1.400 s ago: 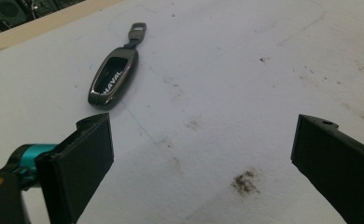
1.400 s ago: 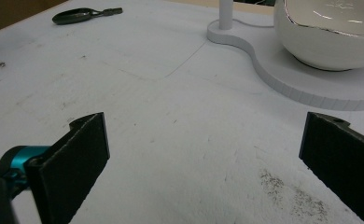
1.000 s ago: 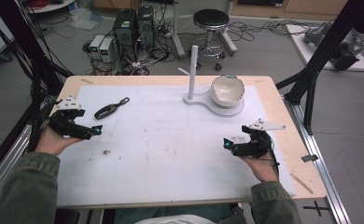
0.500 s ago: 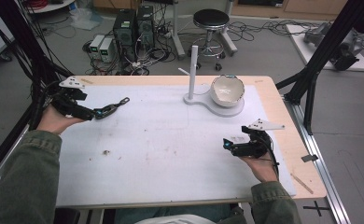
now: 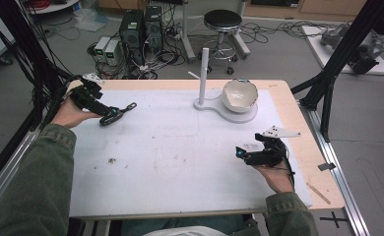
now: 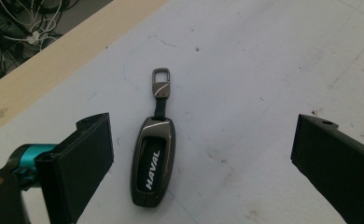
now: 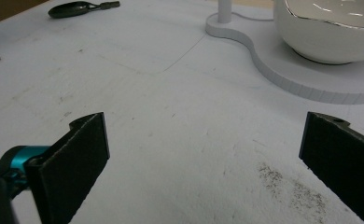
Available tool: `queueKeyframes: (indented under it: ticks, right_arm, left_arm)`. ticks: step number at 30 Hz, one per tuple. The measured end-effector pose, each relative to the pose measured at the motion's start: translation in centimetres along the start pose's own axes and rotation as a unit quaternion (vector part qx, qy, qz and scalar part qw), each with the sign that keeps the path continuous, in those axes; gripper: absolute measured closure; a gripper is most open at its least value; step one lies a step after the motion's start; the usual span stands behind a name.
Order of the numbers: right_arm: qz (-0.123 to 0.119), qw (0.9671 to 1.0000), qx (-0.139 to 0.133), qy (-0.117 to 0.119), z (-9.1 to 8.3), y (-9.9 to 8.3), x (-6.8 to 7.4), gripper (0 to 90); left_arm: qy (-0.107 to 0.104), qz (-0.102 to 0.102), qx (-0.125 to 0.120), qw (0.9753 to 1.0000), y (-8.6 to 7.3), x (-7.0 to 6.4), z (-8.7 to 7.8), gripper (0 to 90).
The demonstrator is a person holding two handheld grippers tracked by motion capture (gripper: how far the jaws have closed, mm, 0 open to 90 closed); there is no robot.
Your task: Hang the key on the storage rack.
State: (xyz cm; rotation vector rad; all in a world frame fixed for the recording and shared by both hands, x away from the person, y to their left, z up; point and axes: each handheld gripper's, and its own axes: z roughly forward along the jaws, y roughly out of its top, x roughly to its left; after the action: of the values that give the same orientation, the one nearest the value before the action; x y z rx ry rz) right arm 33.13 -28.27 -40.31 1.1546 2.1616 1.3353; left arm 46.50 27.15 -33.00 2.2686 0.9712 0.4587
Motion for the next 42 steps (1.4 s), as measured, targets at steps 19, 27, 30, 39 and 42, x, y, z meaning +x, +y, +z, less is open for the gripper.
queueKeyframes:
  ticks: [19, 27, 30, 39, 42]
  right_arm:
    - [0.000, 0.9999, 0.007, 0.008, 0.2, -0.1, 0.0, 0.5]
    - [0.006, 0.9999, 0.008, 0.008, 0.1, -0.3, -0.2, 0.5]
    - [0.005, 0.9999, 0.007, 0.007, 0.0, -0.4, -0.3, 0.5]
    - [0.010, 0.9999, 0.010, 0.003, -0.3, -0.8, -0.4, 0.5]
    - [0.008, 0.9999, 0.011, 0.002, -0.3, -0.9, -0.5, 0.5]
  left_arm:
    - [-0.005, 0.007, 0.038, 0.9992, 3.4, 1.9, 3.3, 6.3]
    - [-0.006, 0.003, 0.071, 0.9975, 3.1, 2.6, 5.6, 6.3]
    - [-0.003, 0.002, 0.076, 0.9971, 2.9, 2.6, 6.5, 6.3]
    - [-0.001, 0.008, 0.114, 0.9935, 2.0, 2.7, 9.1, 6.3]
    - [-0.003, 0.005, 0.121, 0.9927, 1.7, 3.0, 9.6, 6.3]
